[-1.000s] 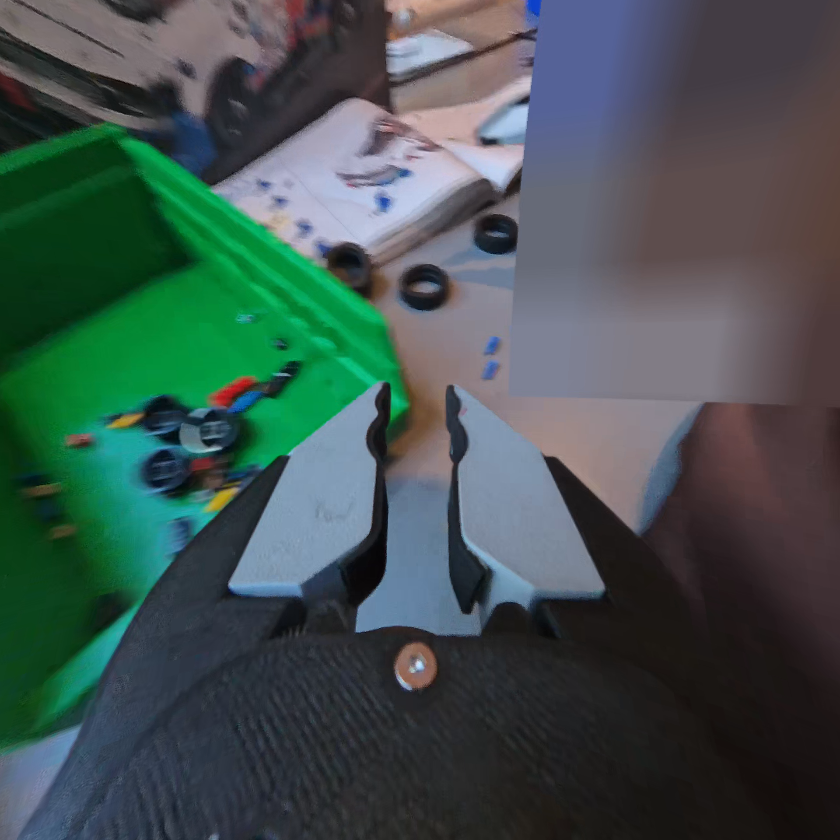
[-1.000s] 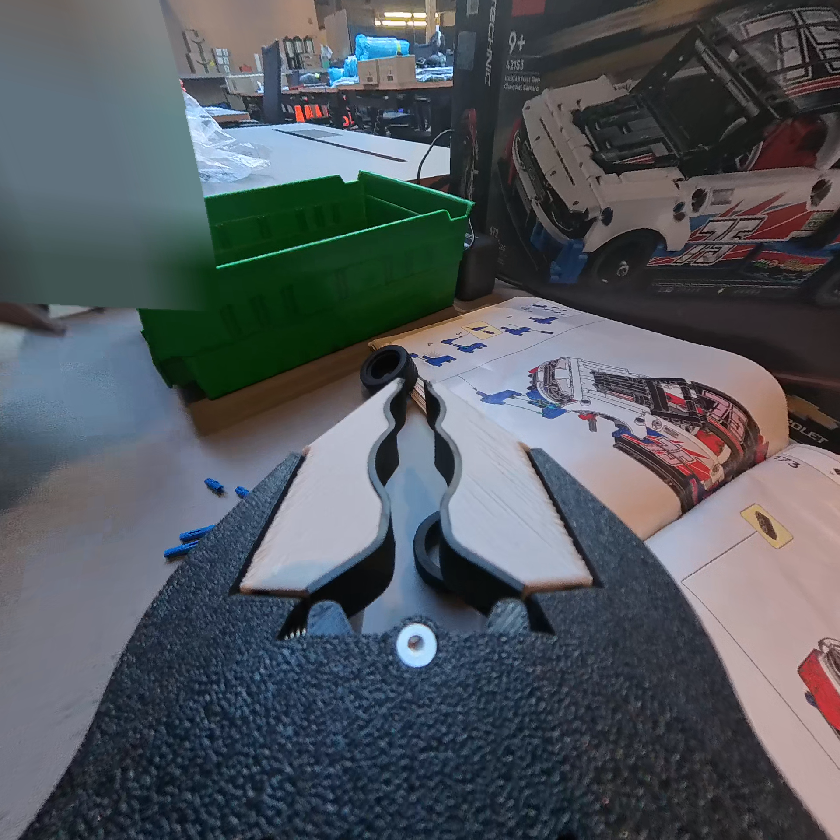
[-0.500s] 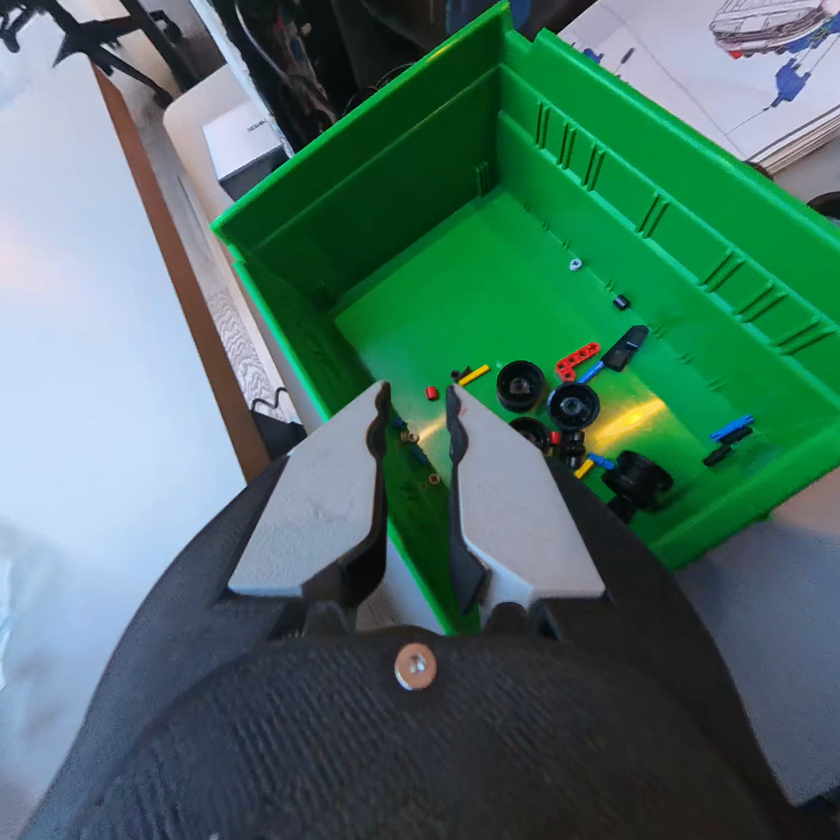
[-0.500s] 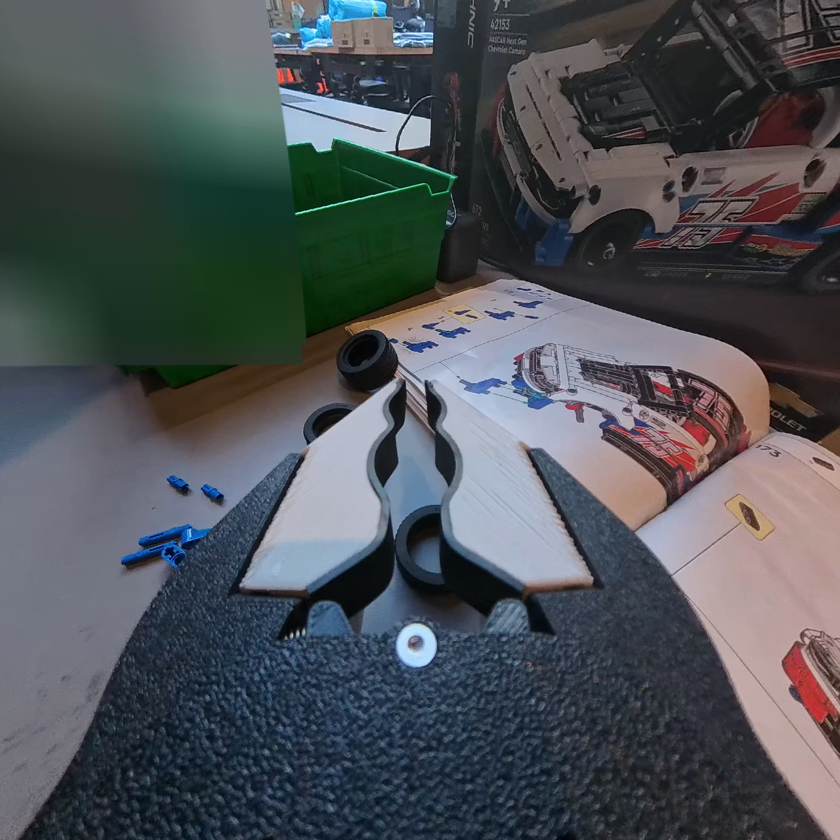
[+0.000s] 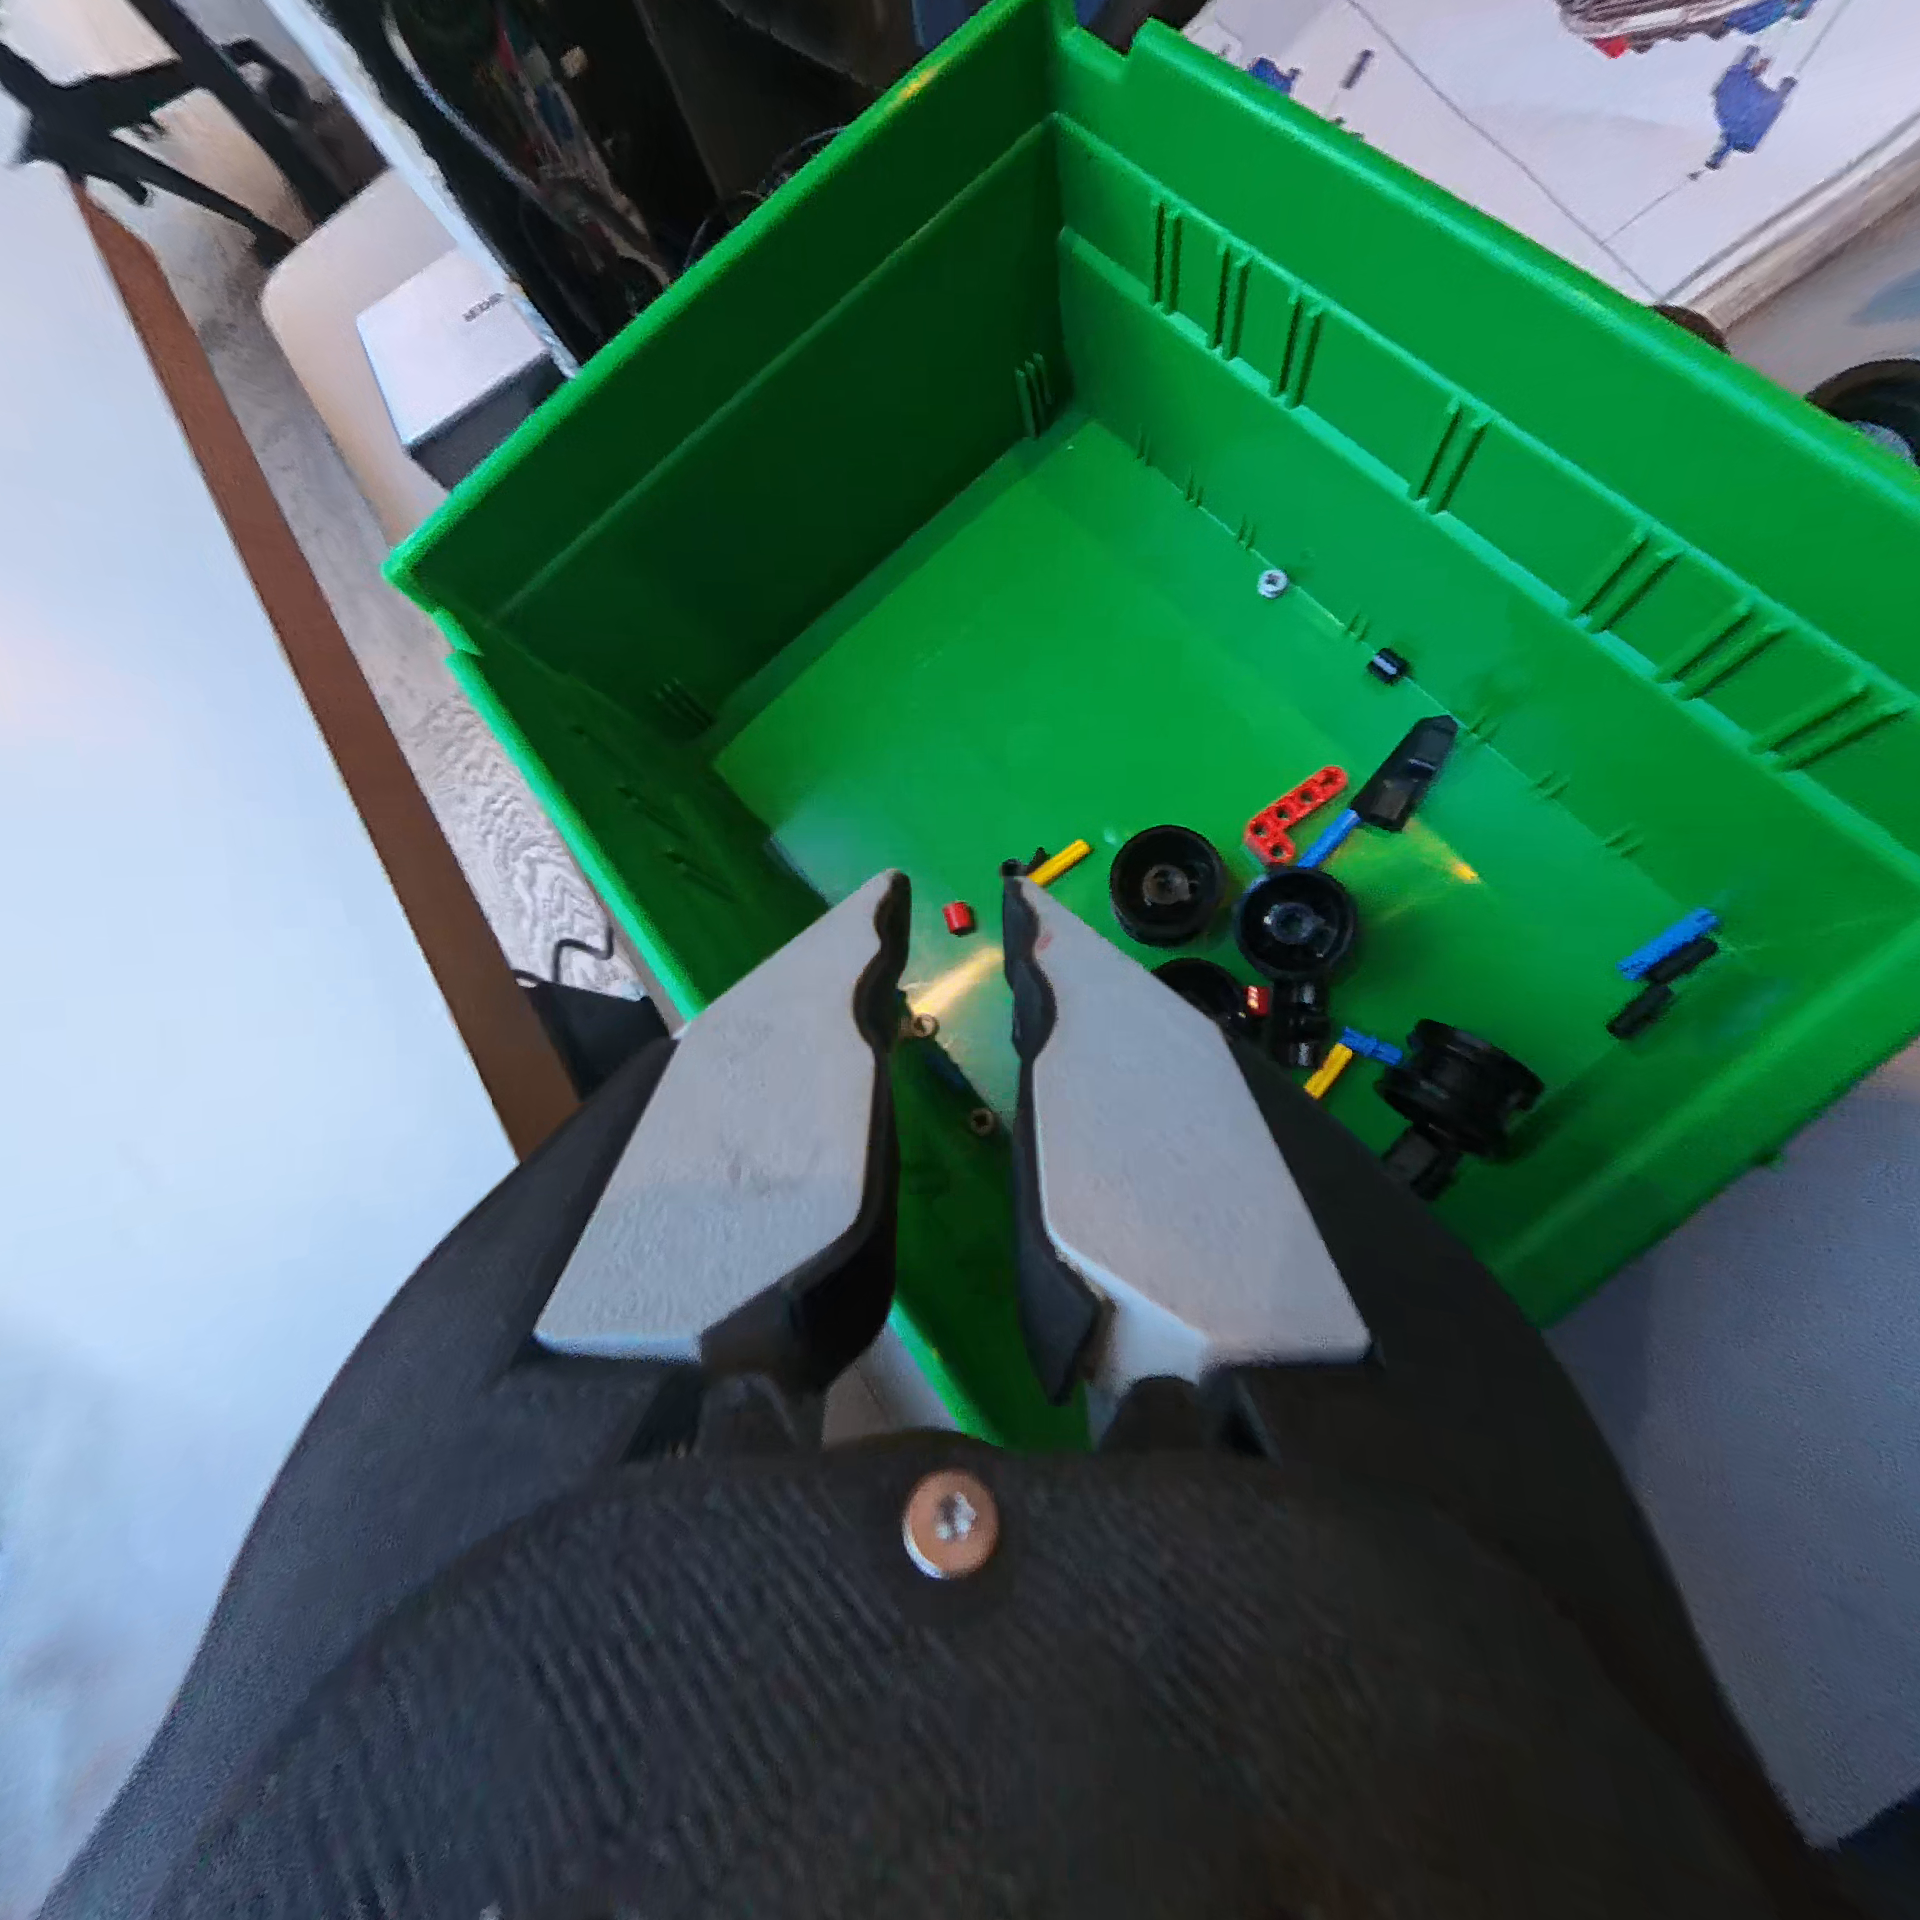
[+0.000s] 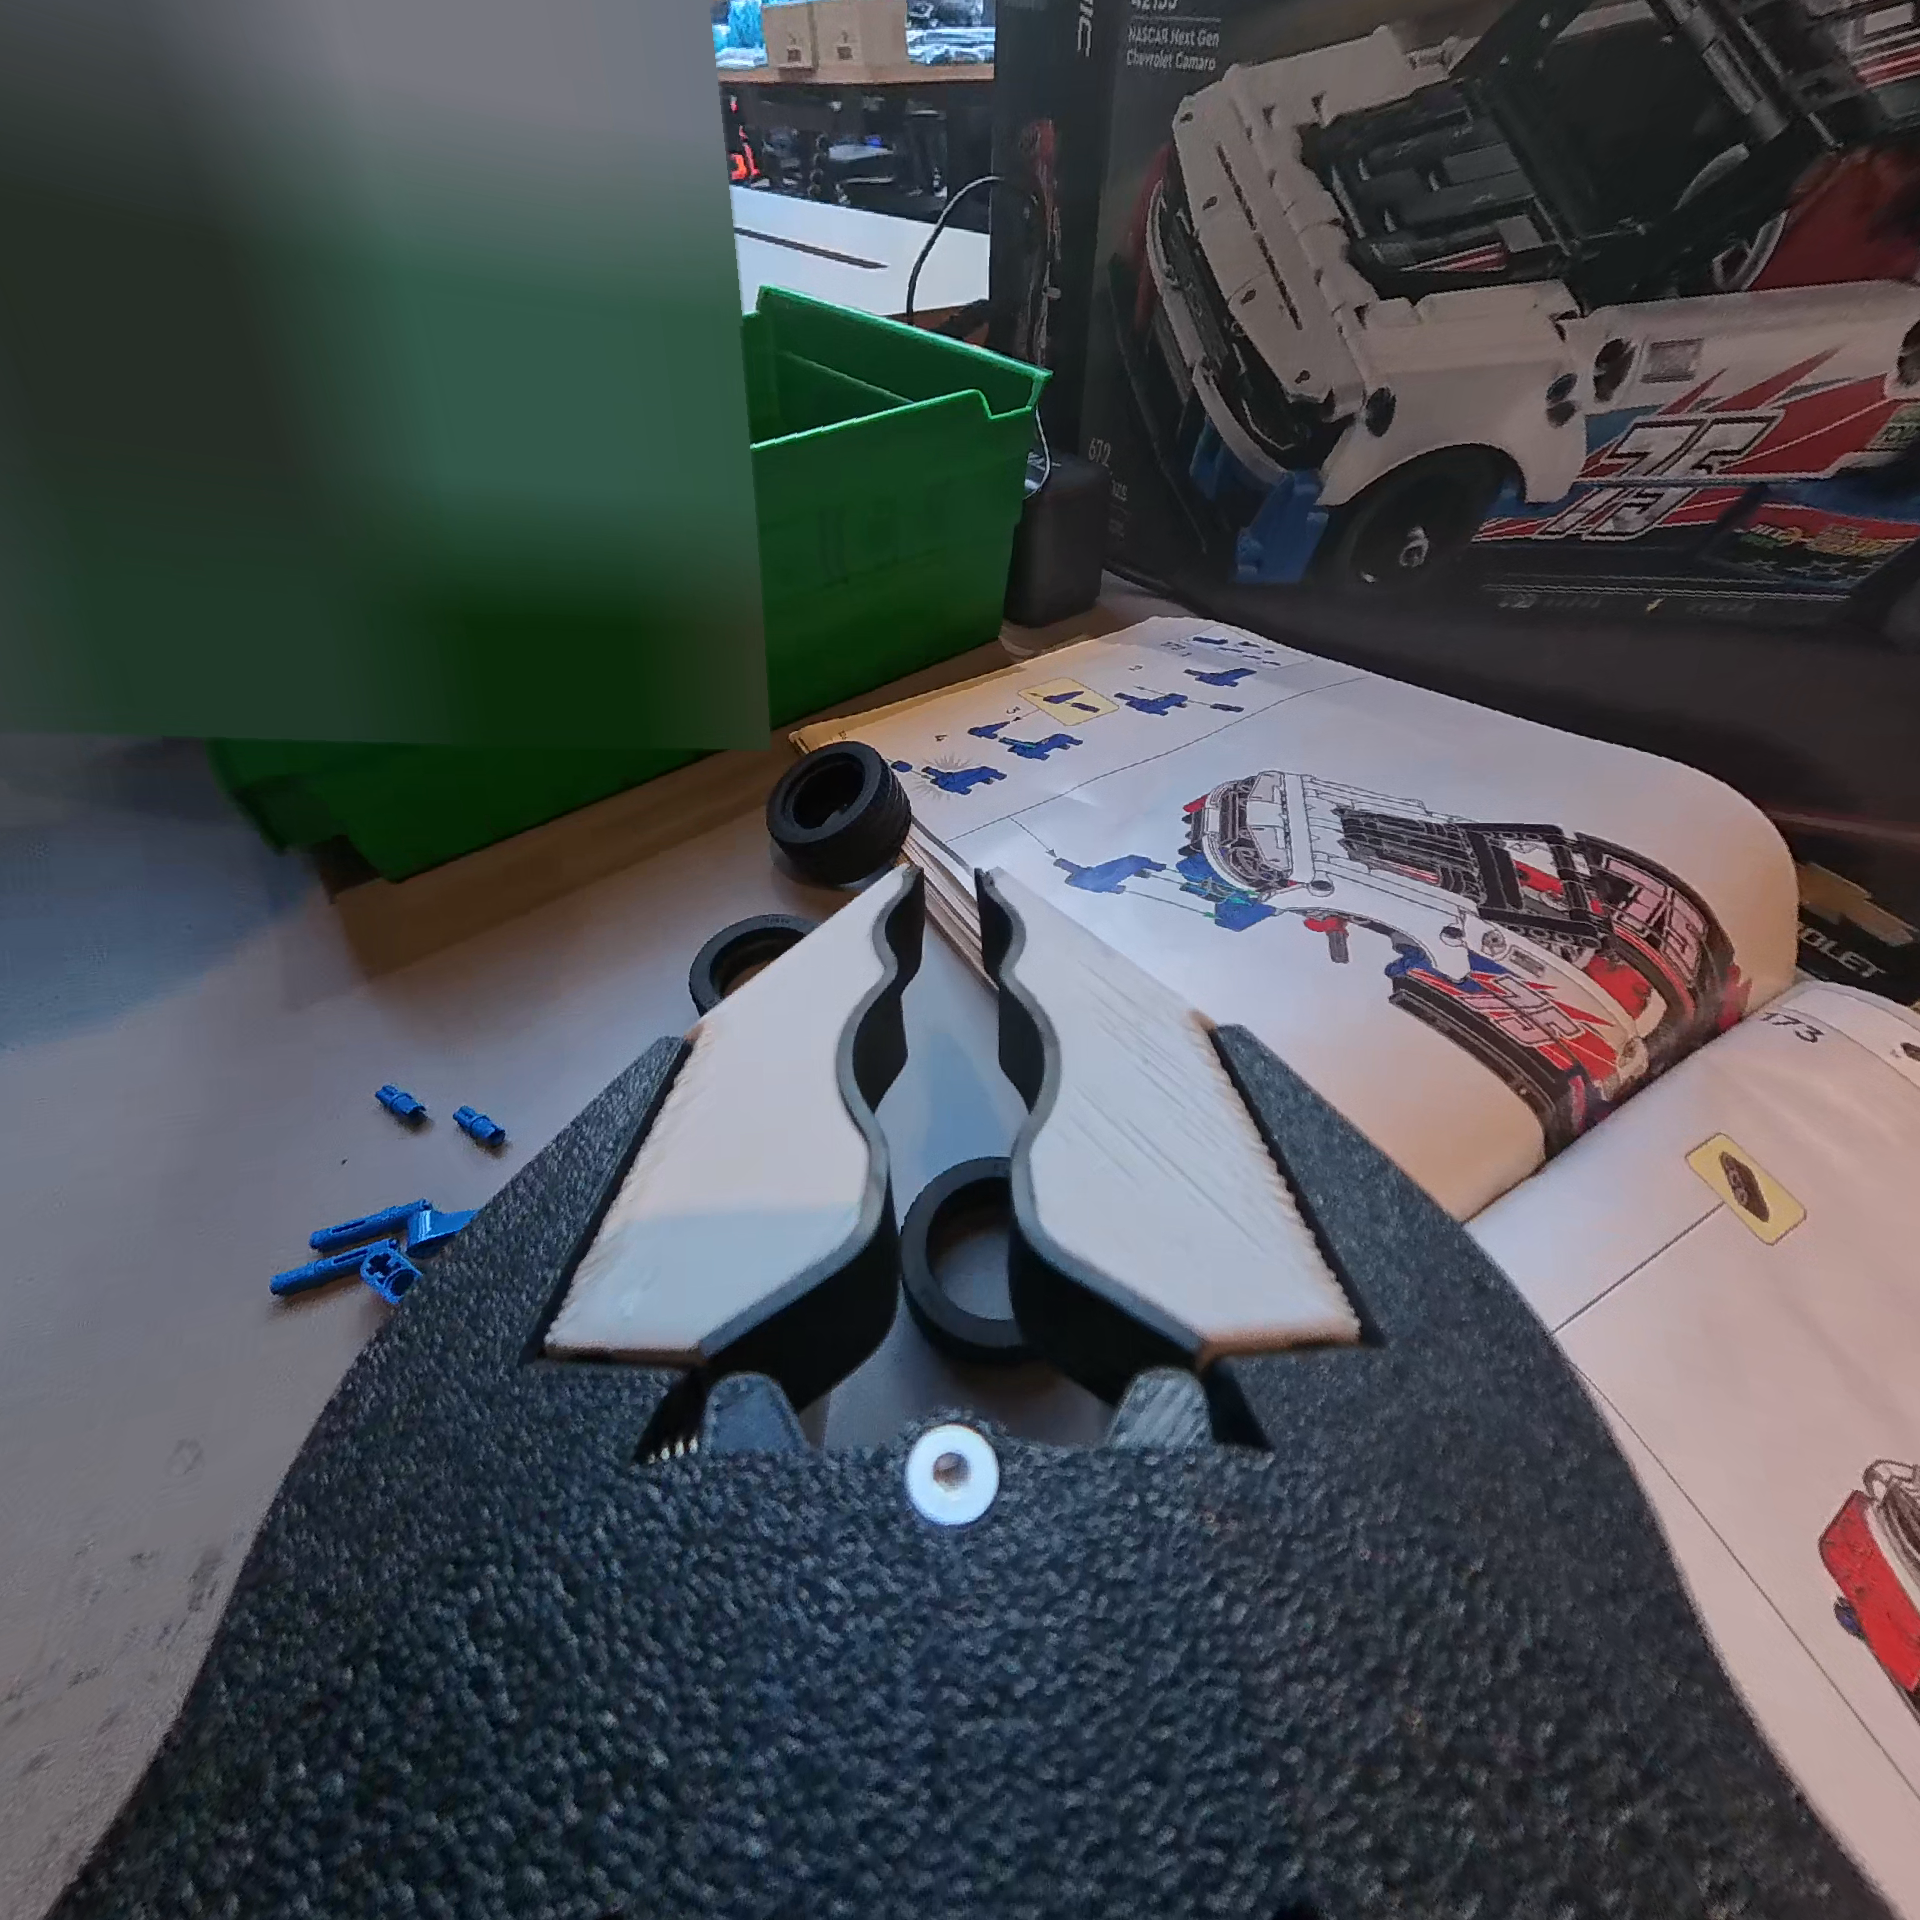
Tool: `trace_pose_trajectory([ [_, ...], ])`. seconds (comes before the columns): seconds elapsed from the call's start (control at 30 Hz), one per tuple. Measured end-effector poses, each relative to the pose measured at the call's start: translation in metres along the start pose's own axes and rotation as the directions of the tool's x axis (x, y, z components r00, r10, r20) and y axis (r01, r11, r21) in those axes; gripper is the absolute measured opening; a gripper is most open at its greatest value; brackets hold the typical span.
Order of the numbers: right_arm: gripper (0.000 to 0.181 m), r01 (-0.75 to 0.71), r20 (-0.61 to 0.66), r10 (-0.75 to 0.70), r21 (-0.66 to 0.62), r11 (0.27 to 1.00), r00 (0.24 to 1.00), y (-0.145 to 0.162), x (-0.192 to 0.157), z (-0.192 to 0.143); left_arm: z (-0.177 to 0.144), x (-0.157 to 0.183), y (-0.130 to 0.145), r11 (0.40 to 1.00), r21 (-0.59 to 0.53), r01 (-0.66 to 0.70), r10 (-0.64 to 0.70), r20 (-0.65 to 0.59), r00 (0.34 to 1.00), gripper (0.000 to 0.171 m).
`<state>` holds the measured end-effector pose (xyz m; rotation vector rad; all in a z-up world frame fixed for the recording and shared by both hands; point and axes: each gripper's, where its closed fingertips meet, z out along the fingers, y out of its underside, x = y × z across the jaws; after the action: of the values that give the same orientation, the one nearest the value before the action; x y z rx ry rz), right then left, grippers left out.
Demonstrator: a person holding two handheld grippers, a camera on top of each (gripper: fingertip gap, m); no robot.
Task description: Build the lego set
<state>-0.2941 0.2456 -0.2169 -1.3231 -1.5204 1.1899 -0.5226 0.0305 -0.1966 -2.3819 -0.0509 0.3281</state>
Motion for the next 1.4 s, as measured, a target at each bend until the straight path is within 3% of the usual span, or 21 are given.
trace_pose_trajectory([
  [0.13,0.010,0.001,0.002,-0.001,-0.003,1.000,1.000,0.000,-0.001,0.000,0.001,0.019,0.013,0.994,-0.092,-0.055,0.046,-0.092,0.995,0.016],
  [0.3,0.010,-0.008,0.007,0.008,0.000,1.000,1.000,0.000,0.000,0.000,0.000,0.089,0.032,0.944,-0.229,-0.239,0.130,-0.407,0.904,0.026],
  [0.47,0.010,-0.023,0.011,0.023,0.018,1.000,1.000,-0.002,0.001,-0.002,0.024,0.125,0.057,0.828,-0.371,-0.421,0.180,-0.534,0.826,0.043],
  [0.53,0.010,-0.032,0.015,0.032,0.027,0.999,0.999,-0.003,0.001,-0.003,0.042,0.111,0.063,0.753,-0.433,-0.495,0.287,-0.461,0.840,0.027],
  [0.57,0.010,-0.037,0.017,0.037,0.032,0.999,0.999,-0.004,0.002,-0.004,0.049,0.098,0.054,0.747,-0.440,-0.499,0.346,-0.383,0.856,0.017],
  [0.6,0.010,-0.043,0.020,0.042,0.037,0.998,0.999,-0.004,0.002,-0.004,0.050,0.090,0.049,0.735,-0.445,-0.511,0.377,-0.357,0.854,0.022],
  [0.7,0.010,-0.058,0.030,0.056,0.044,0.997,0.998,-0.005,0.002,-0.005,0.041,0.123,0.027,0.842,-0.327,-0.428,0.219,-0.518,0.827,0.025],
  [0.77,0.010,-0.066,0.038,0.064,0.049,0.997,0.997,-0.005,0.002,-0.006,0.031,0.145,0.022,0.882,-0.275,-0.383,0.128,-0.641,0.757,0.010],
  [0.83,0.010,-0.073,0.045,0.071,0.054,0.996,0.996,-0.006,0.001,-0.006,0.027,0.154,0.031,0.866,-0.282,-0.414,0.107,-0.704,0.703,0.009],
  [0.93,0.010,-0.085,0.056,0.082,0.057,0.995,0.995,-0.007,0.001,-0.006,0.027,0.158,0.046,0.822,-0.345,-0.453,0.041,-0.757,0.652,0.022],
  [1.03,0.010,-0.089,0.059,0.085,0.060,0.994,0.995,-0.007,0.001,-0.007,0.027,0.166,0.043,0.806,-0.389,-0.446,-0.038,-0.786,0.618,0.027],
  [1.1,0.010,-0.091,0.059,0.088,0.061,0.994,0.994,-0.007,0.001,-0.007,0.034,0.163,0.043,0.789,-0.384,-0.479,0.015,-0.768,0.640,0.028],
  [1.23,0.010,-0.103,0.062,0.098,0.069,0.992,0.993,-0.008,0.002,-0.008,0.037,0.167,0.046,0.752,-0.370,-0.545,0.094,-0.759,0.645,0.011],
  [1.3,0.010,-0.112,0.066,0.107,0.072,0.991,0.992,-0.008,0.003,-0.008,0.035,0.169,0.048,0.739,-0.349,-0.576,0.137,-0.760,0.636,0.010],
  [1.4,0.010,-0.122,0.071,0.117,0.074,0.990,0.991,-0.008,0.003,-0.009,0.040,0.149,0.053,0.702,-0.391,-0.595,0.198,-0.696,0.690,0.000],
])
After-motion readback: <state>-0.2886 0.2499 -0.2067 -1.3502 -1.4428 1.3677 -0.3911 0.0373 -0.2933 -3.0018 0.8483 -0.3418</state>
